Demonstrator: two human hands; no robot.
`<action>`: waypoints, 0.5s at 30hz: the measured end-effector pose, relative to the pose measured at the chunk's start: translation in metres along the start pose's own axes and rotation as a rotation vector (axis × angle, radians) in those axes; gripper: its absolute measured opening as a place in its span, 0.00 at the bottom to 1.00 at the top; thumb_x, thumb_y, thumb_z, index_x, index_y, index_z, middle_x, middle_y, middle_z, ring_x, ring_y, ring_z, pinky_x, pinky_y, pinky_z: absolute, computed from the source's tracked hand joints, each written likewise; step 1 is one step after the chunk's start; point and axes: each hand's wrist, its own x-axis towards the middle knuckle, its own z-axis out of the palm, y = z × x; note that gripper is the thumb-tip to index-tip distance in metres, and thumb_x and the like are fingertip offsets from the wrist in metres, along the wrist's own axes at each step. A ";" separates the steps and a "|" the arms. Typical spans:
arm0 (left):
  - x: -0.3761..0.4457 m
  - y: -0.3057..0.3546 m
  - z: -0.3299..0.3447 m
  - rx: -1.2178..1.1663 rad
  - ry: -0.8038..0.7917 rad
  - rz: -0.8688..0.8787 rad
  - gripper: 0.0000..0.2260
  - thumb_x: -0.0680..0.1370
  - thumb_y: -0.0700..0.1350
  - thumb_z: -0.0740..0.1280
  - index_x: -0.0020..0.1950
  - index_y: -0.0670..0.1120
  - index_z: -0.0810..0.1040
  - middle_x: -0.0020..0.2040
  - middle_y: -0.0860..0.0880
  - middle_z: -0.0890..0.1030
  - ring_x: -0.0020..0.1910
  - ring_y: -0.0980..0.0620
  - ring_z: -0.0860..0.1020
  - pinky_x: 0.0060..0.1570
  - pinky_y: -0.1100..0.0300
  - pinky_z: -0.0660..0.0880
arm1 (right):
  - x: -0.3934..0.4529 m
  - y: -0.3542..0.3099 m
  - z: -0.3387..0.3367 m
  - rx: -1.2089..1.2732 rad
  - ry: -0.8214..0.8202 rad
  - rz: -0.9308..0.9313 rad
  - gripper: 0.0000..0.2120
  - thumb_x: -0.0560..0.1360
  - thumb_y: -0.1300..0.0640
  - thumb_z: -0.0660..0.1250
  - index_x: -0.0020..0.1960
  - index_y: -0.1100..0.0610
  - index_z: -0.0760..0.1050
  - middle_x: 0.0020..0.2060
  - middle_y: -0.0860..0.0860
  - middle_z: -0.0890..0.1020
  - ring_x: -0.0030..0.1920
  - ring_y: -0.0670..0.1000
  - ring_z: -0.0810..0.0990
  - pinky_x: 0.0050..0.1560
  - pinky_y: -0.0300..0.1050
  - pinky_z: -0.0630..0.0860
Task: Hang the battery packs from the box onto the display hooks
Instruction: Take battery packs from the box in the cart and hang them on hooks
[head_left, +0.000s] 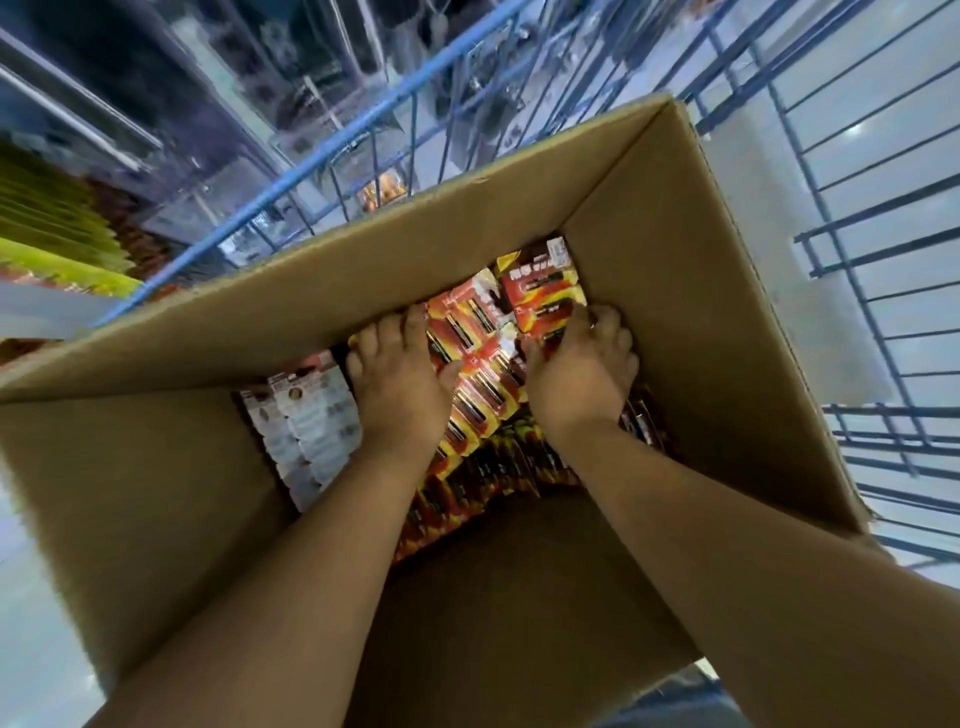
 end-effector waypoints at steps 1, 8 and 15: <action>0.000 0.000 -0.001 0.033 0.006 -0.007 0.36 0.78 0.58 0.72 0.80 0.42 0.66 0.73 0.40 0.71 0.72 0.39 0.66 0.71 0.43 0.64 | 0.000 0.000 0.000 -0.015 -0.003 0.005 0.34 0.83 0.40 0.61 0.81 0.58 0.60 0.78 0.58 0.63 0.76 0.59 0.64 0.73 0.57 0.65; 0.002 0.007 -0.023 0.036 -0.070 -0.089 0.29 0.76 0.58 0.75 0.70 0.46 0.70 0.65 0.43 0.75 0.60 0.40 0.78 0.46 0.51 0.71 | -0.001 -0.007 0.004 0.129 0.029 0.016 0.35 0.80 0.47 0.70 0.79 0.59 0.58 0.75 0.62 0.66 0.74 0.62 0.66 0.71 0.56 0.70; -0.003 0.004 -0.053 0.046 -0.112 -0.175 0.23 0.79 0.57 0.72 0.69 0.50 0.70 0.54 0.44 0.84 0.53 0.40 0.83 0.37 0.54 0.66 | 0.007 -0.009 0.007 0.199 0.054 0.078 0.36 0.75 0.50 0.77 0.76 0.58 0.62 0.71 0.59 0.67 0.72 0.61 0.68 0.71 0.58 0.69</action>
